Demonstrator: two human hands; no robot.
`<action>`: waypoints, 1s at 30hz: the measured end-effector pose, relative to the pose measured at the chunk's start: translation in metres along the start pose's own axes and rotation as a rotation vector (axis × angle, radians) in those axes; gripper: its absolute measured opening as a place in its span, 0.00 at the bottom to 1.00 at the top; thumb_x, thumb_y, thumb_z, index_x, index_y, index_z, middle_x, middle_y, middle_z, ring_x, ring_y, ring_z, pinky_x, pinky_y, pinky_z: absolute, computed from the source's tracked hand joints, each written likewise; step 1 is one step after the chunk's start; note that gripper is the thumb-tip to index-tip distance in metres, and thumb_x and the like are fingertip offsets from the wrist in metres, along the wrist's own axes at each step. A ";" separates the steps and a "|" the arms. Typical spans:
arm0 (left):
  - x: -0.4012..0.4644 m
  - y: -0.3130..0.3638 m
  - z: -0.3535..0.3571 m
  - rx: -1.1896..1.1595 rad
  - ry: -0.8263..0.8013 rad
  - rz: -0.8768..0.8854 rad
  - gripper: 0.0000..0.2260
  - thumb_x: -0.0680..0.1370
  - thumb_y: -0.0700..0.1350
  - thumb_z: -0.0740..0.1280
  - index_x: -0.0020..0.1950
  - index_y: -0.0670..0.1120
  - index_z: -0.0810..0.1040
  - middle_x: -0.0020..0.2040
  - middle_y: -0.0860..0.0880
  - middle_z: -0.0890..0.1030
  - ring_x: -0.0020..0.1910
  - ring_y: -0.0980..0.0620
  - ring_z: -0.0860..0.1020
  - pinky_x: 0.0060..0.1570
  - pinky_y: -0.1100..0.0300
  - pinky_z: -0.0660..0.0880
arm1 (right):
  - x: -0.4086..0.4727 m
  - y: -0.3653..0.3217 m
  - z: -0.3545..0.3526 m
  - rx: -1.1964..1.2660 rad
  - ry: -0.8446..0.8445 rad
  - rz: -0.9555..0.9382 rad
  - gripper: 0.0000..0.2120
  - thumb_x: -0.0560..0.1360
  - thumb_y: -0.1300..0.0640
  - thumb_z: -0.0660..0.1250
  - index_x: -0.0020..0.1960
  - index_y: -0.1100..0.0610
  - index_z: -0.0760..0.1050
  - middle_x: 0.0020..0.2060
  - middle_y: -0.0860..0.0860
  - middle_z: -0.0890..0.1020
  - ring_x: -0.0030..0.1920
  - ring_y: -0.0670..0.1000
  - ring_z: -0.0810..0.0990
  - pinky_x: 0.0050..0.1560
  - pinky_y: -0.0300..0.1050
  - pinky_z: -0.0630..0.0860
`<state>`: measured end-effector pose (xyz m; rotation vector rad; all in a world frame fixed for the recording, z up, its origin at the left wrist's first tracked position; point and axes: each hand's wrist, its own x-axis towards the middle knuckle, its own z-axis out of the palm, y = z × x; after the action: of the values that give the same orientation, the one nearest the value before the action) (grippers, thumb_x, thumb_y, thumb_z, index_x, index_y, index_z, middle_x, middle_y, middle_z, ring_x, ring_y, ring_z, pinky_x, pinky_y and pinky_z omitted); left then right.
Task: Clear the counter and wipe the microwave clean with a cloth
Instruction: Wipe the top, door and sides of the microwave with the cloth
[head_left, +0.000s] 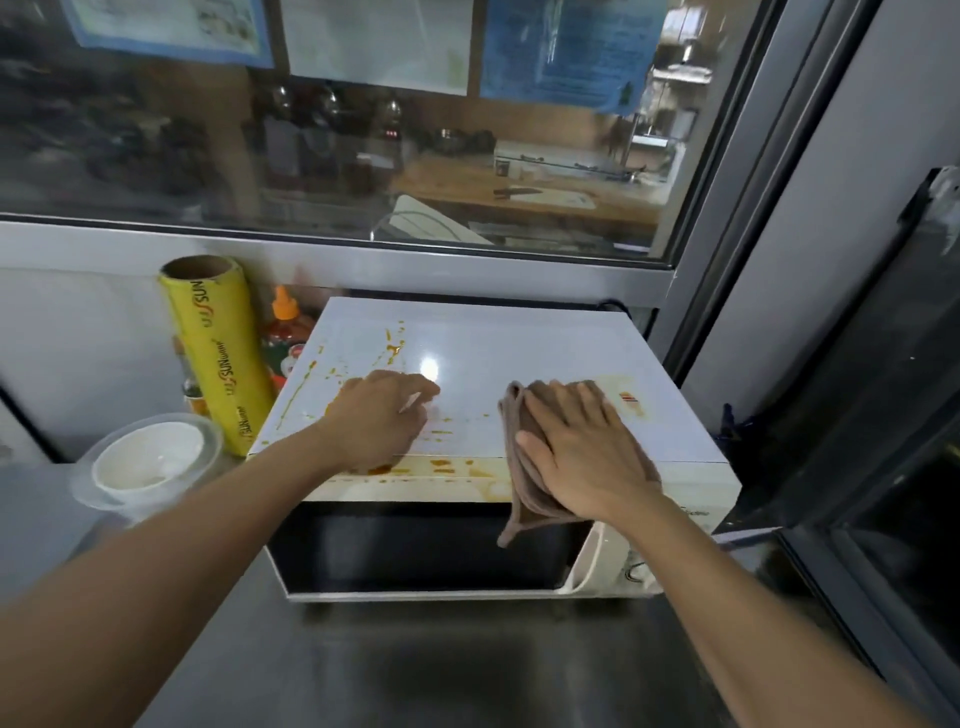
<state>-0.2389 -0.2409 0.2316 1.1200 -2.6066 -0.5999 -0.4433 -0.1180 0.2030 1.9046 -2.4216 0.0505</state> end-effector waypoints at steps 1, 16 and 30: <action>-0.005 -0.006 -0.004 -0.022 0.026 -0.018 0.15 0.80 0.45 0.58 0.66 0.52 0.72 0.68 0.50 0.72 0.68 0.48 0.67 0.68 0.47 0.62 | 0.004 -0.016 0.001 0.008 0.008 -0.025 0.31 0.75 0.37 0.35 0.76 0.47 0.47 0.77 0.51 0.50 0.76 0.58 0.46 0.75 0.58 0.45; -0.076 -0.082 -0.024 0.068 0.121 -0.263 0.49 0.62 0.62 0.75 0.75 0.56 0.51 0.75 0.51 0.59 0.73 0.47 0.58 0.70 0.43 0.57 | -0.026 -0.019 -0.012 -0.162 0.042 -0.242 0.36 0.74 0.33 0.42 0.75 0.51 0.59 0.74 0.54 0.62 0.74 0.58 0.59 0.73 0.53 0.53; -0.090 -0.108 0.004 -0.317 0.285 -0.298 0.48 0.62 0.49 0.79 0.74 0.53 0.54 0.66 0.52 0.74 0.61 0.54 0.73 0.52 0.62 0.69 | 0.019 -0.165 0.004 -0.056 0.085 -0.360 0.31 0.77 0.36 0.40 0.76 0.49 0.46 0.76 0.55 0.52 0.76 0.60 0.48 0.75 0.57 0.44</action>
<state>-0.1112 -0.2407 0.1731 1.3787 -2.0371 -0.8128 -0.2873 -0.1756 0.1985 2.2284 -1.9719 0.0450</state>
